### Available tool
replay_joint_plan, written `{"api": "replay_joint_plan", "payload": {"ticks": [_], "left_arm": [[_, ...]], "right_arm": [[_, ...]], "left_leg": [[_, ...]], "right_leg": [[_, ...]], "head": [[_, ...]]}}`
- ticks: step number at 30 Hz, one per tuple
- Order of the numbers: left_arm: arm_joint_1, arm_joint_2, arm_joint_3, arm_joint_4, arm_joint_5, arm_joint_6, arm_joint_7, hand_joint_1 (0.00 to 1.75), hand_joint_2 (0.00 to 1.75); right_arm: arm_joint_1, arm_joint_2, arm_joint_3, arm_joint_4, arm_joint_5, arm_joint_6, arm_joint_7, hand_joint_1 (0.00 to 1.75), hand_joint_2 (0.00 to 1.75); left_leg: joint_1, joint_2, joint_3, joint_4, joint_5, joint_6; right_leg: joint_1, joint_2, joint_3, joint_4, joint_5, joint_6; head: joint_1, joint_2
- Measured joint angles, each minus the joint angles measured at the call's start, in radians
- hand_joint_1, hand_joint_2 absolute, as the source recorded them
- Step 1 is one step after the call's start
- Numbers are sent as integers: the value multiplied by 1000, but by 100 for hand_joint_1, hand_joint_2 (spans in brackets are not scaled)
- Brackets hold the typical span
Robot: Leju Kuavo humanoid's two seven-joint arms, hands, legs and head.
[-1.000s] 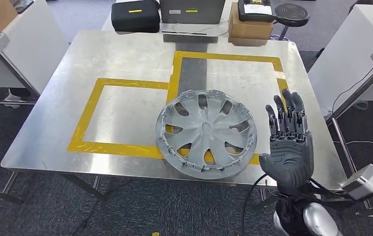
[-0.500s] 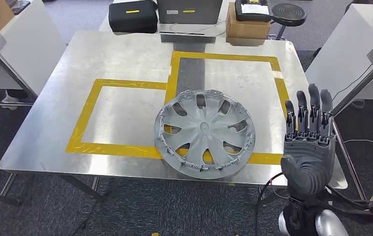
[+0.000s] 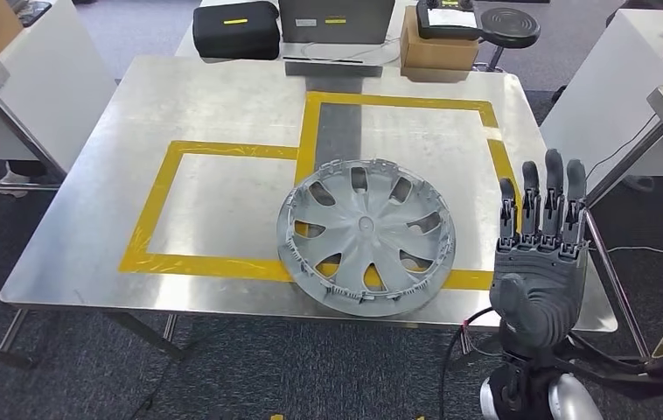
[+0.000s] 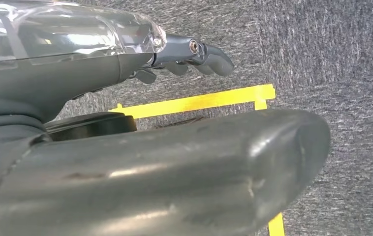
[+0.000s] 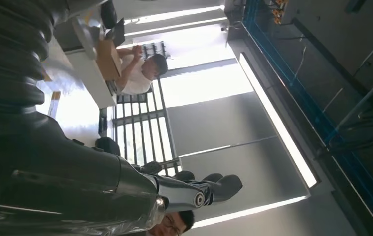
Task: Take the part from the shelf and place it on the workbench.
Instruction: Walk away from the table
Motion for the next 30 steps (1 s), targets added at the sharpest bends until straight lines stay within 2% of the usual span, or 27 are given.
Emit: {"api": "replay_joint_plan", "payload": {"ticks": [2,4,5,6,7,8,10,11,13,14,15,16,17,19,20,21,22,24,25,26,27,29,30], "left_arm": [[0,-2,0,0,1,1,-2,0,0],[0,-3,0,0,1,2,-2,0,0],[1,-3,0,0,1,2,-2,0,0],[1,-3,0,0,1,2,-2,0,0],[1,-3,0,0,1,2,-3,0,0],[0,-4,0,0,1,2,-3,0,0],[-2,-5,0,0,1,2,-3,0,0],[-2,-6,0,0,1,2,-3,0,0],[-3,-7,0,0,1,2,-4,0,0],[-2,-7,0,0,1,3,-4,0,0],[-2,-7,0,0,1,3,-4,0,0],[-3,-6,0,0,1,3,-4,0,0],[-3,-6,0,0,1,4,-4,0,0],[-2,-4,0,0,1,5,-4,0,0],[-2,-4,0,0,1,6,-4,0,0],[-2,-4,0,0,1,6,-4,0,0],[-2,-3,0,0,1,6,-4,0,0],[-3,-2,0,0,1,6,-4,0,0],[-4,-2,0,0,1,6,-4,0,0],[-5,-2,0,0,1,6,-4,0,0],[-5,-2,0,0,1,6,-4,0,0],[-5,-3,1,0,1,6,-4,0,0],[-6,-3,1,0,1,6,-4,0,0]], "right_arm": [[7,4,-1,5,-38,-1,-20,0,175],[14,6,-1,12,-63,1,-32,0,175],[18,8,-1,16,-69,2,-35,0,175],[21,9,-2,19,-73,2,-37,0,175],[23,11,-2,23,-75,2,-37,0,175],[24,12,-2,26,-76,3,-38,0,175],[24,14,-3,31,-76,3,-38,0,175],[25,15,-3,33,-76,3,-39,0,175],[25,17,-6,36,-79,4,-41,0,175],[24,18,-7,37,-82,4,-44,0,175],[24,20,-9,39,-88,4,-47,0,175],[25,23,-10,41,-94,4,-50,0,175],[26,26,-10,43,-100,4,-54,0,175],[27,29,-11,49,-108,4,-57,0,175],[28,31,-13,52,-111,4,-57,0,175],[28,32,-14,56,-113,5,-58,0,175],[29,34,-16,59,-115,5,-58,0,175],[29,37,-18,63,-117,5,-58,0,175],[28,38,-19,63,-117,5,-58,0,175],[28,38,-20,64,-117,5,-58,0,175],[27,39,-22,64,-118,3,-59,0,175],[27,40,-27,64,-120,-2,-62,0,175],[27,41,-30,64,-121,-6,-64,0,175]], "left_leg": [[5,1,0,-8,9,7],[4,1,-2,-9,11,9],[4,1,-3,-8,11,9],[3,0,-3,-7,11,9],[3,-1,-2,-5,11,8],[2,-3,-2,-3,11,7],[1,-7,-6,0,11,1],[2,-8,-10,2,13,-4],[4,-10,-17,2,20,-18],[5,-10,-20,4,18,-24],[5,-9,-25,10,8,-30],[6,-9,-33,31,-14,-36],[8,-9,-50,72,-50,-43],[16,-10,-93,193,-126,-56],[20,-10,-108,242,-147,-61],[24,-9,-110,261,-148,-66],[28,-9,-93,244,-129,-71],[37,-8,-17,124,-72,-80],[38,-10,17,66,-53,-81],[39,-13,37,27,-45,-78],[37,-15,41,12,-46,-73],[34,-17,28,15,-35,-53],[33,-16,21,16,-27,-42]], "right_leg": [[0,2,-31,79,-58,5],[0,2,-80,209,-123,9],[0,2,-93,252,-133,9],[0,2,-93,260,-123,8],[0,2,-74,230,-95,4],[1,2,-43,169,-56,-1],[5,4,17,47,-9,-15],[8,4,31,13,-1,-20],[13,4,34,-5,1,-28],[11,2,34,-14,3,-31],[8,1,34,-23,6,-35],[5,-1,33,-31,11,-41],[2,-3,29,-38,16,-45],[2,-5,14,-37,26,-49],[2,-6,5,-34,31,-47],[1,-7,-4,-31,36,-45],[-1,-7,-14,-26,41,-41],[-6,-7,-33,-12,48,-31],[-7,-7,-42,-5,51,-25],[-7,-6,-48,1,56,-18],[-6,-4,-51,3,62,-12],[-7,-2,-56,0,75,2],[-9,-2,-60,3,70,7]], "head": [[8,0],[15,0],[16,0],[16,0],[17,0],[17,0],[16,0],[16,0],[16,0],[17,0],[16,0],[12,0],[6,0],[-5,0],[-8,0],[-9,0],[-11,0],[-17,0],[-23,0],[-27,0],[-30,0],[-29,0],[-29,0]]}}
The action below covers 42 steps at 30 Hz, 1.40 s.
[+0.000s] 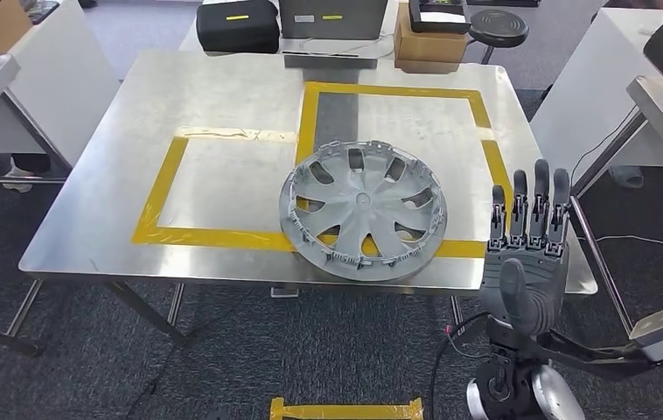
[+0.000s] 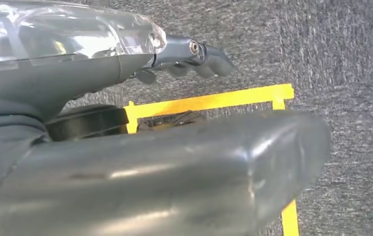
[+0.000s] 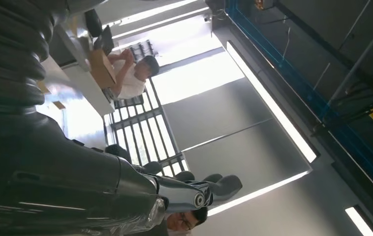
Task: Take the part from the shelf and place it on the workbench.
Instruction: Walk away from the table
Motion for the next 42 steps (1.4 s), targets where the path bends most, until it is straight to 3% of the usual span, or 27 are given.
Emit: {"api": "replay_joint_plan", "payload": {"ticks": [2,4,5,6,7,8,9,11,13,15,16,18,20,21,22,24,25,27,28,30,31,32,35,36,38,40,42], "left_arm": [[-1,0,0,0,0,0,0,0,0],[-1,0,0,0,1,0,0,0,0],[-1,0,0,0,2,0,0,0,0],[-1,0,0,0,2,0,0,0,0],[-1,0,0,0,2,0,-1,0,0],[-1,0,0,0,3,0,-1,0,0],[-1,-1,0,0,3,0,-3,0,0],[-1,-4,0,0,3,0,-6,0,0],[-1,-7,0,0,3,1,-8,0,0],[0,-7,0,0,3,2,-9,0,0],[1,-7,0,0,3,2,-9,0,0],[0,-6,0,0,3,2,-9,0,0],[0,-4,0,0,3,3,-9,0,0],[0,-4,0,0,3,3,-9,0,0],[0,-3,0,0,3,3,-8,0,0],[0,-2,0,0,3,3,-7,0,0],[-1,-2,0,0,3,3,-7,0,0],[-3,-2,0,0,2,3,-6,0,0],[-3,-2,0,0,2,3,-5,0,0],[-2,-2,1,0,2,3,-2,0,0],[-2,-2,1,0,2,3,-1,0,0],[-2,-3,1,0,2,3,0,0,0],[-3,-4,1,0,2,3,1,0,0],[-3,-4,1,0,2,3,2,0,0],[-2,-4,1,0,2,3,3,0,0],[-2,-5,1,0,1,3,4,0,0],[-3,-7,1,0,1,3,5,0,0]], "right_arm": [[1,1,-8,1,-5,-8,-3,0,175],[1,3,-17,3,-14,-15,-4,0,175],[2,3,-20,4,-18,-19,-4,0,175],[2,4,-22,7,-22,-21,-5,0,175],[2,4,-24,9,-26,-23,-5,0,175],[2,5,-26,12,-29,-24,-5,0,175],[1,6,-28,14,-31,-25,-6,0,175],[-2,8,-34,16,-35,-27,-9,0,175],[-4,8,-38,16,-38,-31,-13,0,175],[-4,10,-39,17,-39,-33,-14,0,175],[-4,11,-39,19,-40,-35,-14,0,175],[-4,13,-40,22,-43,-41,-15,0,175],[-1,14,-43,27,-50,-53,-18,0,175],[0,16,-45,30,-55,-62,-22,0,131],[2,17,-48,33,-60,-71,-26,0,87],[6,20,-56,39,-66,-97,-36,0,0],[8,21,-62,43,-67,-114,-41,0,0],[14,22,-76,53,-64,-155,-49,0,0],[17,23,-84,60,-65,-174,-53,0,0],[26,24,-104,82,-78,-200,-63,0,0],[33,24,-116,95,-87,-204,-69,0,0],[38,25,-127,108,-94,-205,-74,0,0],[48,27,-154,138,-103,-212,-82,0,0],[49,28,-161,149,-106,-220,-83,0,0],[53,29,-180,180,-118,-241,-82,0,0],[53,28,-203,221,-141,-249,-79,0,0],[51,26,-230,268,-168,-234,-75,0,0]], "left_leg": [[-1,4,-20,-1,21,21],[-7,6,-46,0,42,31],[-11,6,-60,0,53,34],[-16,7,-75,1,64,36],[-21,7,-89,1,74,37],[-26,7,-101,2,84,38],[-30,7,-111,2,93,39],[-37,8,-124,2,109,36],[-37,10,-132,1,126,27],[-34,11,-139,1,133,16],[-33,10,-146,11,116,10],[-27,8,-170,82,29,-2],[-18,7,-196,203,-58,-14],[-14,7,-200,250,-67,-19],[-11,7,-191,272,-51,-24],[-4,8,-127,220,12,-32],[-2,7,-76,154,22,-36],[-2,4,3,35,-2,-29],[-5,2,19,4,-18,-21],[-8,0,9,-3,-10,3],[-9,1,0,-4,0,13],[-8,2,-11,-5,12,23],[-12,1,-54,-4,50,38],[-15,0,-70,-3,63,40],[-21,-1,-103,-2,88,40],[-27,-2,-130,-1,111,38],[-31,-3,-145,-1,131,32]], "right_leg": [[-1,0,-19,52,-66,7],[1,1,-45,174,-169,8],[2,1,-53,235,-201,7],[3,1,-50,273,-210,3],[6,1,-33,277,-199,-3],[10,1,1,244,-174,-13],[17,3,49,179,-149,-27],[34,4,147,30,-132,-54],[43,5,188,-44,-135,-64],[43,3,181,-58,-117,-63],[41,1,174,-63,-105,-64],[36,-3,150,-67,-81,-68],[34,-5,117,-62,-59,-69],[33,-7,98,-58,-48,-67],[31,-8,79,-52,-38,-64],[25,-9,41,-35,-22,-54],[23,-9,24,-23,-17,-48],[22,-9,2,-2,-6,-36],[21,-9,-3,2,1,-30],[18,-8,-7,1,12,-18],[16,-7,-12,8,-3,-12],[14,-6,-19,31,-37,-6],[12,-5,-50,195,-185,5],[12,-4,-52,248,-204,6],[12,-3,-20,269,-174,-1],[17,-2,70,159,-124,-17],[24,-2,169,7,-127,-34]], "head": [[4,0],[10,0],[12,0],[15,0],[17,0],[21,0],[24,0],[29,0],[31,0],[33,0],[33,0],[26,0],[19,0],[18,0],[17,0],[14,0],[10,0],[4,0],[2,0],[1,0],[2,0],[4,0],[10,0],[11,0],[15,0],[18,0],[19,0]]}}
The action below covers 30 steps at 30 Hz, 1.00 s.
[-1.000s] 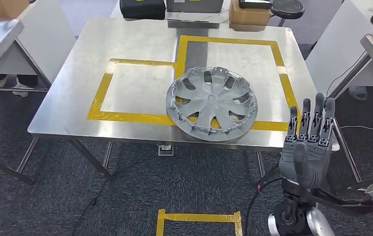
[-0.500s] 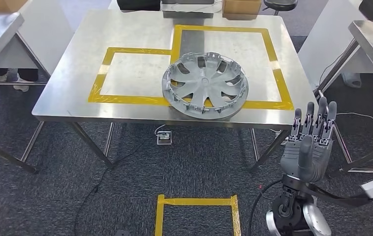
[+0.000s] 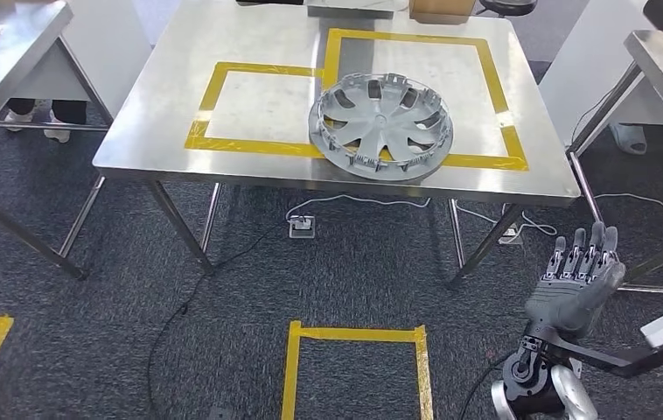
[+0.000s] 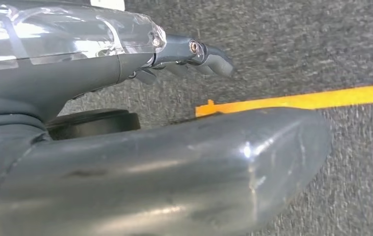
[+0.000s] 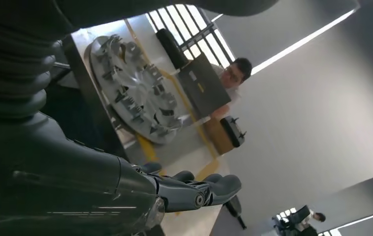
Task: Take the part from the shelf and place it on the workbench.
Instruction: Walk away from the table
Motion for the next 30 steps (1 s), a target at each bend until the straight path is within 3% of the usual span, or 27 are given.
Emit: {"api": "replay_joint_plan", "payload": {"ticks": [2,4,5,6,8,9,10,11,13,15,17,19,20,21,23,24,25,26,27,28,30], "left_arm": [[0,-2,0,0,0,1,0,0,0],[2,-2,0,0,0,1,0,0,0],[2,-1,0,0,0,2,0,0,0],[2,-1,0,0,0,2,0,0,0],[2,0,0,0,1,2,0,0,0],[2,0,0,0,1,3,0,0,0],[2,1,0,0,1,3,0,0,0],[2,1,0,0,2,3,0,0,0],[1,1,0,0,4,4,0,0,0],[-3,1,0,0,6,6,0,0,0],[-6,0,0,0,8,8,0,0,0],[-5,-1,0,0,10,10,2,0,0],[-4,-2,0,0,12,10,3,0,0],[-4,-2,0,0,13,10,5,0,0],[-4,-3,0,0,16,11,8,0,0],[-4,-3,0,0,17,10,9,0,0],[-3,-2,0,0,17,10,11,0,0],[-3,-2,0,0,16,8,14,0,0],[-3,-2,0,0,14,6,17,0,0],[-3,-2,0,0,12,4,21,0,0],[-3,-3,0,0,10,0,25,0,0]], "right_arm": [[0,0,-26,51,-19,22,1,0,0],[-1,0,-45,94,-26,32,0,0,0],[-2,1,-51,112,-27,31,0,0,0],[-2,2,-55,128,-26,27,1,0,0],[-2,3,-63,163,-26,16,6,0,0],[-3,4,-67,187,-26,12,9,0,0],[-4,5,-70,214,-26,10,13,0,0],[-7,6,-71,247,-25,8,16,0,0],[-19,7,-73,323,-25,10,24,0,0],[-38,9,-73,403,-29,19,28,0,0],[-51,11,-73,478,-35,33,30,0,0],[-67,14,-73,569,-42,48,30,0,0],[-77,15,-72,621,-45,55,31,0,0],[-87,18,-71,683,-47,60,35,0,0],[-104,26,-68,800,-45,65,50,0,0],[-114,32,-65,855,-41,66,60,0,0],[-124,40,-61,904,-36,67,70,0,0],[-134,48,-56,951,-30,68,79,0,0],[-142,56,-50,996,-27,70,87,0,0],[-148,63,-44,1037,-25,73,92,0,0],[-157,74,-36,1100,-24,78,95,0,0]], "left_leg": [[3,1,-6,-3,20,-11],[6,2,-13,0,19,-23],[6,3,-22,19,-9,-28],[7,5,-34,56,-56,-31],[10,8,-59,174,-162,-38],[12,9,-65,231,-187,-41],[13,10,-60,268,-184,-44],[13,10,-43,277,-157,-46],[16,10,41,199,-103,-47],[16,8,145,59,-123,-42],[13,5,184,-12,-156,-29],[13,5,170,-14,-142,-12],[13,6,161,-14,-132,-5],[14,6,149,-14,-119,2],[12,3,119,-13,-94,11],[10,1,101,-12,-80,13],[8,0,84,-12,-67,13],[6,0,67,-11,-55,12],[4,0,52,-10,-44,11],[2,0,40,-10,-34,9],[-1,2,24,-9,-16,1]], "right_leg": [[8,0,35,-68,-10,-8],[7,-4,25,-78,12,-15],[6,-6,14,-82,26,-21],[4,-8,0,-85,40,-26],[4,-9,-34,-83,66,-30],[4,-9,-53,-81,80,-29],[4,-10,-72,-76,92,-27],[3,-10,-93,-70,103,-25],[1,-10,-135,-48,120,-17],[2,-8,-164,-24,131,-7],[3,-8,-175,-14,145,2],[1,-6,-181,-12,152,13],[-1,-5,-186,-4,136,19],[-3,-4,-194,25,96,25],[-6,-3,-214,135,-11,35],[-7,-3,-222,199,-50,37],[-7,-2,-221,241,-60,37],[-7,-2,-206,254,-46,34],[-7,-2,-176,230,-19,30],[-6,-2,-130,174,8,24],[-1,0,-31,23,19,10]], "head": [[1,0],[4,0],[3,0],[-1,0],[-11,0],[-15,0],[-19,0],[-22,0],[-27,0],[-28,0],[-26,0],[-23,0],[-22,0],[-20,0],[-15,0],[-13,0],[-12,0],[-10,0],[-9,0],[-8,0],[-6,0]]}}
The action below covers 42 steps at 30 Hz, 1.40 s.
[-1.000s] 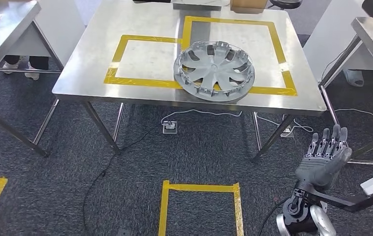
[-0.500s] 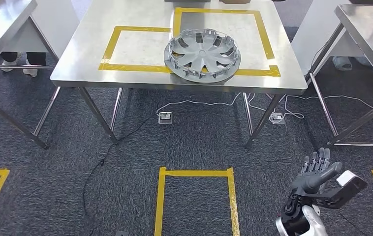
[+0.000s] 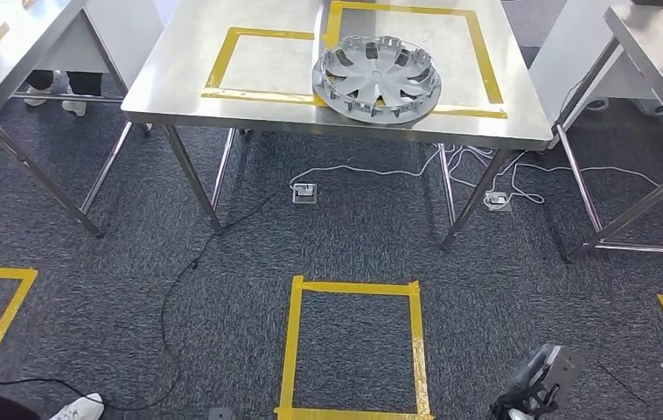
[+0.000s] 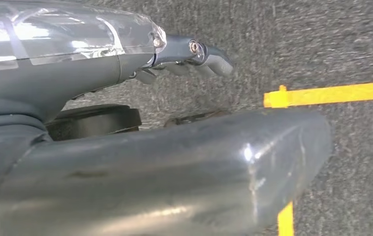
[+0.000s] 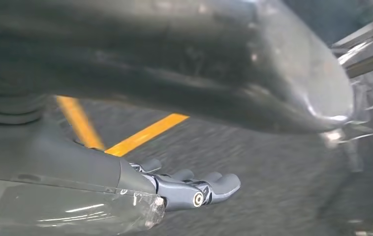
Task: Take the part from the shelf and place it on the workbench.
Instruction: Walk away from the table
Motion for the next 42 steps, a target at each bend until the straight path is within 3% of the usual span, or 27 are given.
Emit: {"api": "replay_joint_plan", "payload": {"ticks": [2,4,5,6,9,10,11,12,14,16,17,19,21,24,25,26,27,28,30,32,34,36,38,40,41,42], "left_arm": [[0,0,0,0,-1,-1,3,0,0],[1,0,0,0,-3,-1,8,0,0],[2,1,0,0,-5,-1,10,0,0],[3,2,0,0,-7,-1,13,0,0],[3,13,-1,0,-12,-1,18,0,0],[3,19,-1,0,-12,-1,18,0,0],[3,25,-1,0,-12,0,17,0,0],[3,31,-1,0,-12,1,16,0,0],[2,40,-1,0,-12,3,13,0,0],[1,46,-1,0,-12,5,11,0,0],[0,48,-1,0,-12,7,10,0,0],[1,50,-1,0,-12,9,7,0,0],[2,52,-1,0,-13,10,-2,0,0],[2,52,-1,0,-18,9,-18,0,0],[2,52,-1,0,-20,9,-23,0,0],[3,52,-1,0,-22,9,-28,0,0],[3,52,-1,0,-23,10,-32,0,0],[3,52,-1,0,-24,10,-36,0,0],[3,52,-1,0,-27,11,-42,0,0],[4,52,-1,0,-29,11,-43,0,0],[3,52,-1,0,-31,12,-37,0,0],[1,54,-1,0,-34,16,-24,0,0],[0,59,-1,0,-36,18,-9,0,0],[2,64,-1,0,-37,18,2,0,0],[3,66,-1,0,-37,18,7,0,0],[3,68,-1,0,-37,19,12,0,0]], "right_arm": [[-10,7,6,48,2,3,1,0,0],[-17,14,12,93,11,4,9,0,0],[-19,18,17,114,19,3,18,0,0],[-21,23,25,135,34,1,33,0,0],[-21,42,65,198,107,-10,112,0,0],[-19,49,83,219,132,-13,146,0,0],[-16,56,101,240,153,-15,180,0,0],[-12,64,118,257,169,-16,209,0,0],[-6,78,150,285,185,-16,242,0,0],[-3,89,176,306,191,-17,251,0,0],[-3,91,187,315,193,-17,255,0,0],[-3,93,208,334,201,-13,275,0,0],[-3,95,232,351,215,-4,303,0,0],[-3,101,271,369,230,12,313,0,0],[-4,105,282,373,233,16,312,0,0],[-4,109,292,376,235,20,311,0,0],[-5,113,302,380,236,23,310,0,0],[-7,115,311,383,236,26,311,0,0],[-15,119,327,389,233,31,312,0,0],[-24,121,339,393,229,36,313,0,0],[-26,124,349,397,226,39,314,0,0],[-23,129,358,401,222,39,313,0,0],[-21,135,364,405,216,38,312,0,0],[-21,140,371,408,212,37,311,0,0],[-20,142,375,410,209,38,310,0,0],[-19,144,378,413,205,39,308,0,0]], "left_leg": [[1,5,-10,0,17,-12],[5,9,-16,0,25,-24],[6,9,-23,10,9,-29],[7,9,-34,39,-26,-34],[12,8,-80,214,-165,-45],[12,8,-83,260,-179,-48],[13,8,-73,278,-171,-49],[13,9,-46,262,-145,-48],[12,7,47,147,-101,-41],[10,4,125,27,-107,-33],[8,3,141,-4,-117,-30],[8,3,140,-16,-112,-21],[13,5,128,-19,-97,-6],[14,7,102,-20,-76,5],[14,8,93,-19,-70,5],[13,11,85,-19,-64,4],[13,15,79,-19,-60,4],[12,21,76,-18,-56,3],[9,37,73,-18,-52,-1],[7,61,71,-17,-48,-8],[6,83,69,-17,-47,-17],[7,54,58,10,-75,-28],[11,7,17,110,-142,-36],[14,0,-34,236,-199,-40],[15,1,-45,266,-202,-43],[17,2,-37,258,-184,-45]], "right_leg": [[7,4,43,-82,-13,-11],[11,3,36,-94,1,-21],[10,2,29,-98,12,-29],[8,-1,20,-101,24,-37],[9,-3,-21,-94,51,-46],[10,-4,-37,-88,59,-45],[11,-5,-54,-82,66,-45],[11,-6,-71,-74,73,-43],[12,-5,-99,-57,82,-39],[13,-4,-114,-45,92,-31],[13,-4,-119,-43,99,-26],[12,-3,-123,-42,108,-16],[10,2,-136,-12,72,-3],[2,4,-180,161,-55,16],[1,4,-189,213,-76,19],[-1,4,-184,236,-77,19],[-1,3,-161,218,-59,18],[-1,-2,-122,162,-30,14],[6,-33,-32,12,13,-1],[16,-54,8,-67,20,-15],[17,-38,8,-82,23,-26],[12,-20,6,-98,34,-40],[9,-4,-1,-105,44,-50],[9,13,-12,-99,49,-52],[9,22,-17,-94,50,-52],[8,32,-23,-87,51,-51]], "head": [[0,0],[1,0],[0,0],[-3,0],[-20,0],[-22,0],[-22,0],[-23,0],[-24,0],[-22,0],[-22,0],[-22,0],[-17,0],[-2,0],[1,0],[4,0],[6,0],[9,0],[18,0],[23,0],[24,0],[22,0],[13,0],[2,0],[-2,0],[-6,0]]}}
